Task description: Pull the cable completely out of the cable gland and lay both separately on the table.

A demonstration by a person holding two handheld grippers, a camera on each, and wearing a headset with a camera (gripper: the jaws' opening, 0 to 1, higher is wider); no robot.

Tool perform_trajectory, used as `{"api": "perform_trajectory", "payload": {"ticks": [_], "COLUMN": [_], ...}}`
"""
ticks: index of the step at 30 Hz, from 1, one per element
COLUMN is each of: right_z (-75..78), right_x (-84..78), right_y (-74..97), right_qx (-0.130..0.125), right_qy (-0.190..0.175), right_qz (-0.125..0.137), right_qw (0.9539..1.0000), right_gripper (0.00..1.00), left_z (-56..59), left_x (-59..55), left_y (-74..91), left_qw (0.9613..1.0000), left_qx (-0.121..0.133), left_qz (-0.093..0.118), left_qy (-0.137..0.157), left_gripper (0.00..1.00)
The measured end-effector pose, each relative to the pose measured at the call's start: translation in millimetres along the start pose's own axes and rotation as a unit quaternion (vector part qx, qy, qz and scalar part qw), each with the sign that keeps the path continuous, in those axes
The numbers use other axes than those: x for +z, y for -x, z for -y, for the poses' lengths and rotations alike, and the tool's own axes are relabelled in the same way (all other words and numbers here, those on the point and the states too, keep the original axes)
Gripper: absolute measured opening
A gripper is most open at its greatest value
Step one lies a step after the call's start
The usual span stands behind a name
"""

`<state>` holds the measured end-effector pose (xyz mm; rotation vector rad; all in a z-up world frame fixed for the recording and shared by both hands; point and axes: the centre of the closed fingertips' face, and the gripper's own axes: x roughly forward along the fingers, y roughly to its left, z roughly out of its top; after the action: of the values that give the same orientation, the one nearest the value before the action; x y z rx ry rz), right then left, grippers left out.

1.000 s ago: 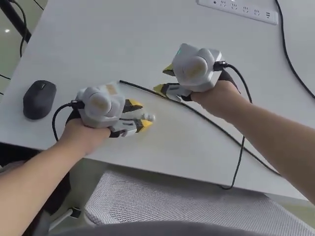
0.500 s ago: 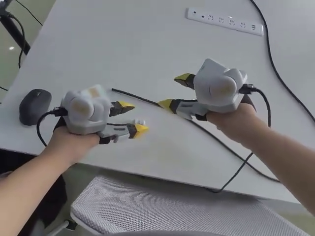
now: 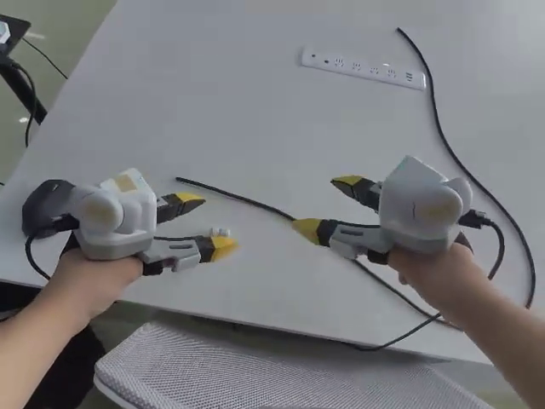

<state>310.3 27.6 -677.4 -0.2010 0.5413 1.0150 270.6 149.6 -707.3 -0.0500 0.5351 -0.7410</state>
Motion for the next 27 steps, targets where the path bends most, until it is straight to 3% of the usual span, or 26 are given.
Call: {"api": "perform_trajectory", "payload": {"ticks": [8,11,14,20,21,27], "right_z": [6.6,11.4,14.3,13.5,12.5,11.3], "right_x": [-15.6,-26.4,-39.0,-63.3,-67.0,-73.0], "right_y": [33.8,46.2,60.1,76.8,79.3,87.4], "right_qx": [-0.018,-0.028,-0.037,-0.043,-0.042,-0.036], "right_qy": [-0.032,-0.043,-0.061,-0.073,-0.07,-0.073], "right_qz": [0.021,0.017,0.015,0.006,0.003,0.006], "right_qw": [0.9991,0.9986,0.9973,0.9964,0.9966,0.9967], "right_gripper": [0.65,0.65,0.66,0.69,0.7,0.75], "left_z": [16.5,20.8,25.6,28.5,28.3,27.6], "left_x": [10.1,14.6,15.8,13.4,9.0,10.8], "left_y": [6.6,7.1,7.3,10.2,10.9,15.2], "left_qw": [0.9999,0.9998,1.0,0.9999,0.9997,0.9994], "left_qx": [0.008,0.006,0.003,0.003,0.005,0.023], "left_qz": [0.005,0.015,0.006,-0.005,-0.017,-0.009], "left_qy": [0.006,0.01,0.004,0.01,0.018,0.024], "left_gripper": [0.6,0.64,0.67,0.74,0.75,0.81]}}
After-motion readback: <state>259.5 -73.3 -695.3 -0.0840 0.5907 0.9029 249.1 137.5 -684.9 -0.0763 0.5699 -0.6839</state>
